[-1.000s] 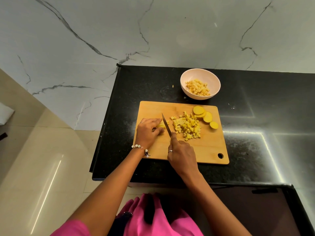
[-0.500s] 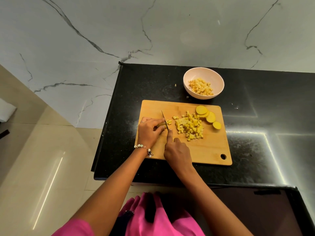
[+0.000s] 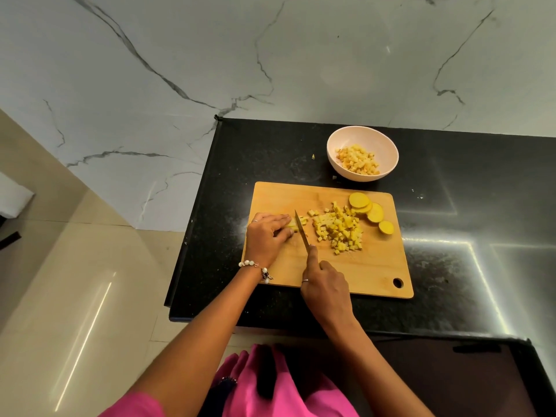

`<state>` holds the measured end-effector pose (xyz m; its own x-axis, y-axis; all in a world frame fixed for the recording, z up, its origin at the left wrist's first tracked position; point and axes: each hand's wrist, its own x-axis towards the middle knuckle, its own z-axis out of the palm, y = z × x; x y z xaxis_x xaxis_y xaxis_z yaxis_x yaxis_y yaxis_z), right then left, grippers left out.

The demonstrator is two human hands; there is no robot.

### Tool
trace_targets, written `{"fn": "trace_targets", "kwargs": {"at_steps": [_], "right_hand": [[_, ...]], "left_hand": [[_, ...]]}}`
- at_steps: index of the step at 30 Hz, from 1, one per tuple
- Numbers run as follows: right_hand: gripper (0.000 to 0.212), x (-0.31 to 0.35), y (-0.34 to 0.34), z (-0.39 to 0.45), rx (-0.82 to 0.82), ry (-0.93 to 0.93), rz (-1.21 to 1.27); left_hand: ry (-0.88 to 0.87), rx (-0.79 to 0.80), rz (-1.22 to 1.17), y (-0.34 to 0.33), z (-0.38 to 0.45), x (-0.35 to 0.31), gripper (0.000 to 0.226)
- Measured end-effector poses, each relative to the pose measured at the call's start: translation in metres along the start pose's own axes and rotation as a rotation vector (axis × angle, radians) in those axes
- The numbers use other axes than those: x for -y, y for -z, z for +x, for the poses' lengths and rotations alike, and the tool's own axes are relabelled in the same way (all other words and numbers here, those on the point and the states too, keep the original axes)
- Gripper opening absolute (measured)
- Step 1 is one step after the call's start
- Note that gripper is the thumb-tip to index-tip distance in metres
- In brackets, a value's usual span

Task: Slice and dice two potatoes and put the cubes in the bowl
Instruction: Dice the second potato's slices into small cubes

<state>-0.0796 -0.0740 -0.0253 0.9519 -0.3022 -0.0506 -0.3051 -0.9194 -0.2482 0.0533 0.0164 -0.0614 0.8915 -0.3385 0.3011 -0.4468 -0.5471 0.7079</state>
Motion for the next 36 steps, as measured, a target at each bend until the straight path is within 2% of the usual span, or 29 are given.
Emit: {"fn": "trace_targets", "kwargs": {"at_steps": [4,9,13,18,21,24,28,30,36], "right_hand": [[0.052,0.001,-0.002,0.002,-0.055,0.02,0.077],[0.055,0.007,0.002,0.005,-0.067,0.073,0.101],[0.056,0.013,0.005,0.009,-0.006,0.05,-0.041],[0.056,0.02,-0.001,0.019,-0.009,0.057,-0.175],[0.054,0.021,0.004,0.021,0.011,0.074,-0.187],[0.064,0.015,0.006,0.006,0.039,0.117,-0.233],[0.068,0.002,-0.01,-0.007,-0.035,0.063,-0.242],[0.066,0.003,-0.007,-0.004,0.026,0.034,-0.253],[0.058,-0.007,-0.004,-0.001,-0.059,0.017,-0.034]], "left_hand": [[0.029,-0.004,0.012,0.002,0.0,0.004,0.033],[0.014,-0.007,0.02,0.001,-0.001,0.006,0.025],[-0.016,-0.015,0.042,-0.001,-0.002,0.005,0.02],[-0.024,-0.014,0.043,-0.002,-0.001,0.005,0.018],[-0.016,-0.024,0.048,-0.003,-0.002,0.004,0.018],[-0.018,-0.028,0.053,-0.003,-0.003,0.002,0.02],[-0.008,-0.02,0.034,-0.001,-0.002,0.002,0.021],[-0.006,-0.021,0.03,0.0,-0.002,0.002,0.021],[0.03,-0.011,-0.007,0.004,0.0,0.002,0.024]]}}
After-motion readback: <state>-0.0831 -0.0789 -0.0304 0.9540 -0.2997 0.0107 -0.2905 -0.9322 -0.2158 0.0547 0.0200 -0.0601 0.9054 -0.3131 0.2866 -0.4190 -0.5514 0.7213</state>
